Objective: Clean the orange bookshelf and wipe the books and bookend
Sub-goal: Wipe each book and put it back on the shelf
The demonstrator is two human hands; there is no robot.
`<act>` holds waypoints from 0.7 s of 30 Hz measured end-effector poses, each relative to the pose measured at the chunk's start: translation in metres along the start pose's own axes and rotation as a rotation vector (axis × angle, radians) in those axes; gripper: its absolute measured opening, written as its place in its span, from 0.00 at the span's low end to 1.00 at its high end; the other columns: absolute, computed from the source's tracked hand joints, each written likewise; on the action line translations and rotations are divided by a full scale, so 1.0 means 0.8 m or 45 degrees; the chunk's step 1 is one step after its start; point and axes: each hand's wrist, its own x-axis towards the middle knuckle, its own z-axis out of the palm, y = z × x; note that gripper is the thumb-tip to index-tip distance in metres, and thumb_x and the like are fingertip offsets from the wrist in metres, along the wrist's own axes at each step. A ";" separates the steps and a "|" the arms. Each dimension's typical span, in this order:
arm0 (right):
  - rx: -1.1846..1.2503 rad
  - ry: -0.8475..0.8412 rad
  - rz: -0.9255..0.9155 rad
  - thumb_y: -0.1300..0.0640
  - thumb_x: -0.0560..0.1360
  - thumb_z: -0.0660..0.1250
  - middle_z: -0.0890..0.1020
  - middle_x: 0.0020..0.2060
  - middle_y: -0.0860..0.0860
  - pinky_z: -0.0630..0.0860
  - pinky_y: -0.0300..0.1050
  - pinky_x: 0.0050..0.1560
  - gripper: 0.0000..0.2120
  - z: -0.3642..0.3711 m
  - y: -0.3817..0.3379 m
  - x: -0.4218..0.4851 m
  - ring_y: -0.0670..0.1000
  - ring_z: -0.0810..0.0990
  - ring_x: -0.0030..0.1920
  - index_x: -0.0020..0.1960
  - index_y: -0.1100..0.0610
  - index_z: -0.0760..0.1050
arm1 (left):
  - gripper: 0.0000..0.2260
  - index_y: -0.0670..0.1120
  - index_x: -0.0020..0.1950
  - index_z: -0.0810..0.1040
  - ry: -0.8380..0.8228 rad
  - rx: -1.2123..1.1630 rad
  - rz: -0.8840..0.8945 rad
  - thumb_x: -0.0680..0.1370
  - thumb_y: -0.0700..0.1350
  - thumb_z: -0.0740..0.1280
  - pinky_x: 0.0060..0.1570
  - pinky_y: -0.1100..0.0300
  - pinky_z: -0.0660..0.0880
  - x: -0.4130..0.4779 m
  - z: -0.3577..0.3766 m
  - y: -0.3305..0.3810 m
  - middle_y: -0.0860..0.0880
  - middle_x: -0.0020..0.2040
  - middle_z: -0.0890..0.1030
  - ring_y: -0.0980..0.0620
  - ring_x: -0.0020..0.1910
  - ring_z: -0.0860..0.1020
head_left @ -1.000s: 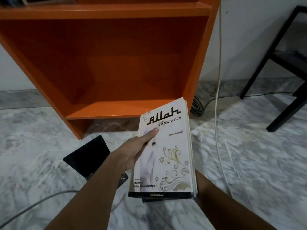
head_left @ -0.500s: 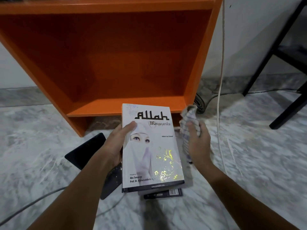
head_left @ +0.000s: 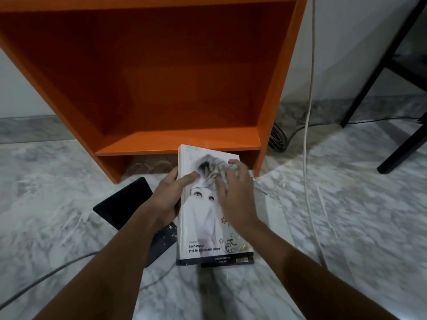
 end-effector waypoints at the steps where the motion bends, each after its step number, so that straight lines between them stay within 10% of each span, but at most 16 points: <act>1: 0.007 0.075 0.107 0.46 0.80 0.55 0.66 0.68 0.55 0.75 0.51 0.62 0.20 -0.001 0.006 0.013 0.54 0.71 0.62 0.61 0.58 0.74 | 0.15 0.50 0.65 0.77 -0.011 -0.001 -0.012 0.79 0.43 0.69 0.52 0.45 0.80 -0.001 -0.001 -0.003 0.43 0.53 0.85 0.41 0.52 0.84; 5: 0.147 0.237 0.324 0.50 0.83 0.57 0.69 0.62 0.57 0.70 0.35 0.47 0.15 -0.006 0.001 0.034 0.52 0.73 0.56 0.59 0.60 0.74 | 0.14 0.50 0.64 0.77 -0.042 0.067 -0.028 0.78 0.42 0.69 0.52 0.46 0.81 -0.002 0.001 -0.006 0.44 0.53 0.85 0.41 0.51 0.84; 11: 0.340 -0.030 -0.427 0.53 0.79 0.66 0.72 0.58 0.54 0.74 0.36 0.54 0.13 0.013 -0.040 0.022 0.50 0.74 0.55 0.61 0.56 0.80 | 0.09 0.32 0.55 0.77 0.000 0.146 -0.067 0.79 0.35 0.63 0.44 0.51 0.80 0.005 0.004 -0.013 0.32 0.48 0.82 0.40 0.41 0.83; 14: 0.266 0.091 -0.316 0.54 0.80 0.65 0.72 0.59 0.54 0.75 0.35 0.47 0.13 0.012 -0.011 0.040 0.49 0.74 0.53 0.63 0.53 0.79 | 0.12 0.42 0.62 0.79 -0.127 0.115 -0.068 0.79 0.40 0.67 0.58 0.41 0.77 0.001 0.000 -0.011 0.37 0.55 0.83 0.34 0.55 0.82; 18: 0.225 0.237 0.423 0.48 0.83 0.57 0.70 0.63 0.57 0.72 0.39 0.49 0.16 0.007 0.033 0.057 0.55 0.77 0.55 0.64 0.54 0.77 | 0.14 0.49 0.65 0.79 -0.098 0.063 -0.067 0.80 0.42 0.67 0.58 0.43 0.78 -0.002 -0.008 -0.013 0.44 0.55 0.85 0.41 0.55 0.83; 21: 0.210 0.190 0.387 0.44 0.83 0.55 0.69 0.64 0.56 0.75 0.40 0.49 0.19 0.006 0.019 0.035 0.52 0.75 0.55 0.65 0.53 0.75 | 0.12 0.49 0.64 0.79 -0.034 0.059 -0.041 0.80 0.44 0.67 0.56 0.43 0.79 0.001 -0.009 -0.012 0.44 0.54 0.85 0.41 0.53 0.84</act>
